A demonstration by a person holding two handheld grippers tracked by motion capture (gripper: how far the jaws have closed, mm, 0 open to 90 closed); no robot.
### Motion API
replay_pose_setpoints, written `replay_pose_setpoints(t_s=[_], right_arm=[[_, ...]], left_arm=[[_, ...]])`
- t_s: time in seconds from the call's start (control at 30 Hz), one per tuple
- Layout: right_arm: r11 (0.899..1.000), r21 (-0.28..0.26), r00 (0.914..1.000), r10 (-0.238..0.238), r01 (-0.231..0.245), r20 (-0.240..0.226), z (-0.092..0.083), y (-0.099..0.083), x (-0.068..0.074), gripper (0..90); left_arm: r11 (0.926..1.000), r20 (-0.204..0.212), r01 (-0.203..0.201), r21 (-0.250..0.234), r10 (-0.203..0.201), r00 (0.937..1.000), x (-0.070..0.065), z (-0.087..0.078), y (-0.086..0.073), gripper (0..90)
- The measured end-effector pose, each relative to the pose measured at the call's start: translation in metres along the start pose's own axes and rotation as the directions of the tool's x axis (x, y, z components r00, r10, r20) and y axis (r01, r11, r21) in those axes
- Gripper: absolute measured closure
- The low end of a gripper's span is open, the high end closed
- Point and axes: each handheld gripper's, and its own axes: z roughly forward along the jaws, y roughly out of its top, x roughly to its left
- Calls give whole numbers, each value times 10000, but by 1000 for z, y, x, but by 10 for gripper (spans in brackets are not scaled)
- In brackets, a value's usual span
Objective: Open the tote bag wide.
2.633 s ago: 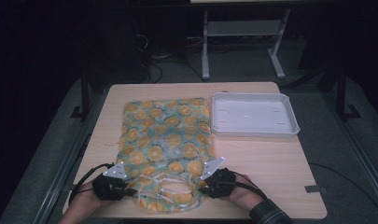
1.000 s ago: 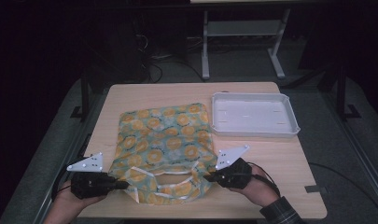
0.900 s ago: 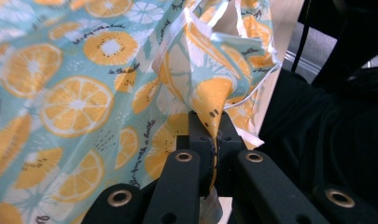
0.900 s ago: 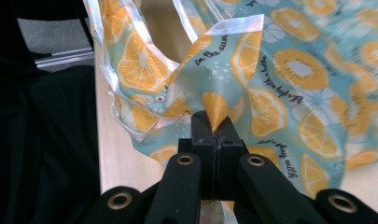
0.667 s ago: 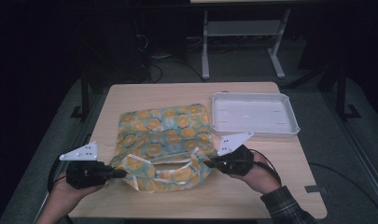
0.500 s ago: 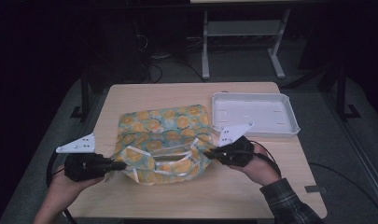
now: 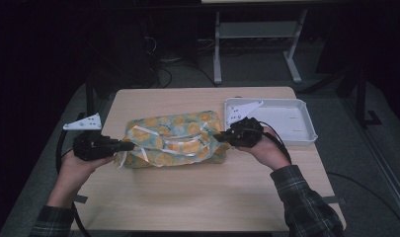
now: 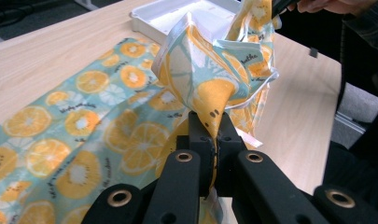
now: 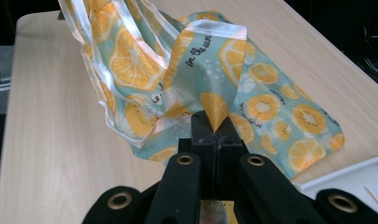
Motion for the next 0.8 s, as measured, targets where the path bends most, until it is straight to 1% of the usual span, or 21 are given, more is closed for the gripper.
replay_pose_setpoints(t_s=[0.2,0.3,0.37,0.4,0.43,0.47,0.5,0.6,0.67,0.73,0.8], right_arm=[[9995,-20,9994,317,-317,138,14,2,-16,891],[9989,17,9985,476,-476,258,23,1,-24,890],[9978,10,9973,664,-664,305,29,-1,-29,890],[9977,10,9969,675,-676,394,32,-1,-31,890],[9973,18,9963,733,-735,442,34,-2,-33,890],[9962,50,9951,866,-870,480,38,-2,-36,890],[9963,61,9950,858,-862,515,41,-3,-38,890],[9958,219,9938,876,-893,680,50,-5,-43,889],[9942,366,9920,979,-1010,793,56,-7,-46,889],[9929,479,9908,1048,-1092,851,62,-9,-50,889],[9911,549,9894,1159,-1210,875,68,-11,-52,889]], left_arm=[[9996,-386,295,-6,-295,9988,18,9,1,889],[9986,-568,529,-102,-534,9970,27,14,0,889],[9978,-634,653,-145,-661,9958,33,17,-2,889],[9975,-668,689,-132,-696,9953,35,19,-2,889],[9962,-742,862,-98,-867,9935,40,23,-3,889],[9959,-778,897,-90,-901,9929,43,25,-4,889],[9954,-824,957,-24,-956,9920,47,27,-5,889],[9926,-887,1209,-69,-1210,9887,56,34,-7,889],[9911,-1028,1329,-2,-1322,9859,62,39,-9,889],[9899,-1226,1416,87,-1395,9826,68,45,-12,889],[9867,-1345,1618,174,-1580,9782,74,51,-16,889]])
